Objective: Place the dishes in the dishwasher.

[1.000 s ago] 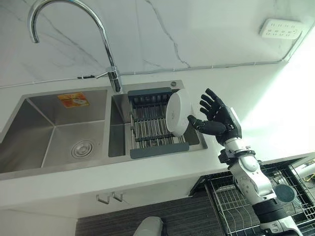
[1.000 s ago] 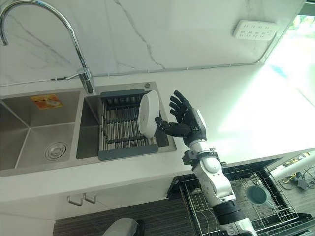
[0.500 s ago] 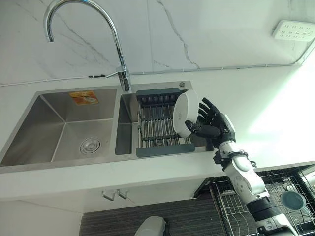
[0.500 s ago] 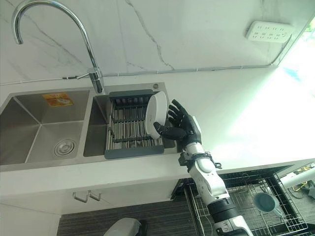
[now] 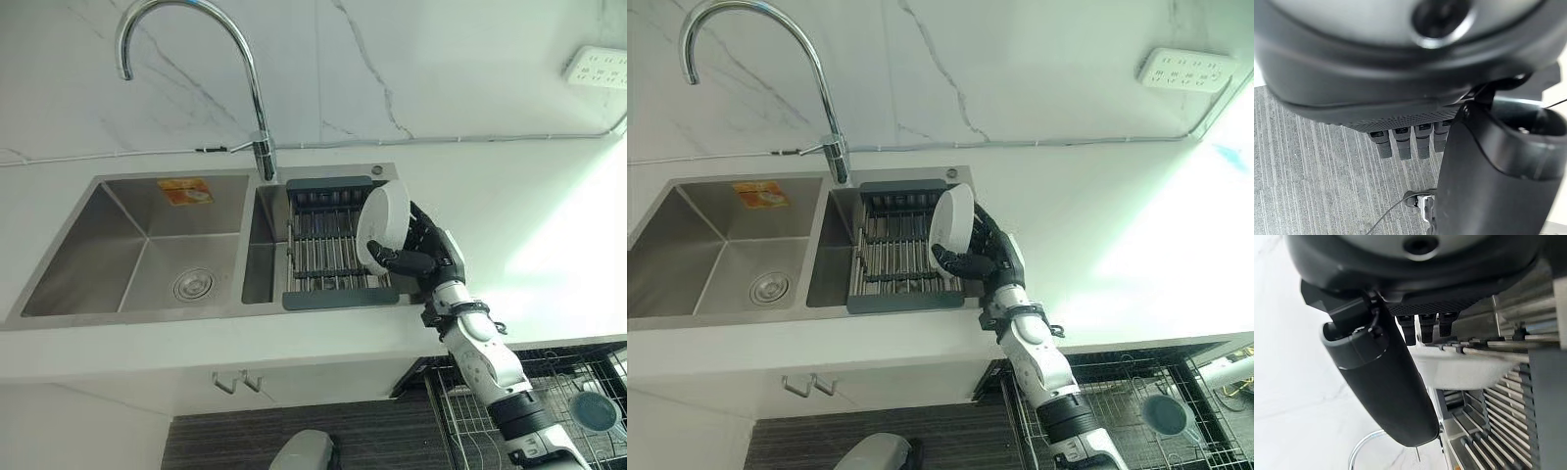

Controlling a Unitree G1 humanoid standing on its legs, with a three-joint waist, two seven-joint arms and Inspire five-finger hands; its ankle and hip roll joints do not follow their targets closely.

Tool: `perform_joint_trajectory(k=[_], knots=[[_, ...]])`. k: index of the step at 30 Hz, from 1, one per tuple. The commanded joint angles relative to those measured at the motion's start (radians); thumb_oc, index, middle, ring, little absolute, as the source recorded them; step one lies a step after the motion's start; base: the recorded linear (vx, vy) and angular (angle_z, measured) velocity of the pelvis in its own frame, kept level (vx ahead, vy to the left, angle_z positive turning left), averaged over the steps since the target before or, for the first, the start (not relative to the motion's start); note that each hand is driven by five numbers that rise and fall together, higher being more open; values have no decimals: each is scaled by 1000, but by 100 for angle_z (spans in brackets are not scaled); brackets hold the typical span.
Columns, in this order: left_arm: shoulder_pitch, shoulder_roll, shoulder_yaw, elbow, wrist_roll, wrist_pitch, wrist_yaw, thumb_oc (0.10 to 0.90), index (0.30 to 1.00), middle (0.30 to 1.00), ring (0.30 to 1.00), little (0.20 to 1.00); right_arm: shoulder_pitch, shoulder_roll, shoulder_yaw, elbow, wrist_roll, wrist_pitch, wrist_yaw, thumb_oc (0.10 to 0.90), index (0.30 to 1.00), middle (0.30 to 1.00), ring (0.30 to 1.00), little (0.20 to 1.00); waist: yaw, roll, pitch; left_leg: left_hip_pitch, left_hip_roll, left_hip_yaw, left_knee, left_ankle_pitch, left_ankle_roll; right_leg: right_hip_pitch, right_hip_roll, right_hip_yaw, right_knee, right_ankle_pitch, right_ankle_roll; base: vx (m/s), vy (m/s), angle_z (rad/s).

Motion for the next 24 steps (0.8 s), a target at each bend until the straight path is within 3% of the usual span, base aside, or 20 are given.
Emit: perform_joint_trajectory(k=[1,7,8,9,10,24], knots=[[5,48,-40,15,35,2,-22,800,900,900,900,900,-126,2,-12,-4,13,-67,22,800,900,900,900,900,25,-2,-54,101,70,-22,-129,-58,-70,-42,-47,38,48,-10,61,37,5,14],[7,52,-40,12,36,9,-25,800,900,900,900,900,-136,-3,-6,11,14,-53,28,800,900,900,900,900,32,-1,-51,102,66,-37,-129,-57,-69,-39,-42,42,48,-16,58,11,-1,3],[8,51,-42,11,33,9,-23,800,900,900,900,900,-137,-1,-5,16,2,-57,25,678,716,716,716,716,34,-1,-51,102,66,-39,-129,-56,-70,-39,-41,42,48,-19,57,0,0,0],[9,51,-42,10,33,9,-23,800,900,900,900,900,-138,0,-4,18,-5,-63,18,590,585,585,585,585,35,0,-51,101,66,-40,-129,-55,-71,-39,-41,42,48,-19,57,0,0,0],[10,51,-41,9,34,10,-23,800,900,900,900,900,-139,-3,-3,16,-24,-69,2,400,300,300,300,300,36,0,-50,101,66,-41,-129,-55,-71,-39,-41,41,48,-19,57,0,0,0],[5,45,-38,10,41,10,-23,800,900,900,900,900,-121,9,-12,26,-61,-117,-79,400,300,300,300,300,29,3,-50,104,69,-28,-129,-56,-70,-38,-47,38,48,-9,58,0,0,0]])
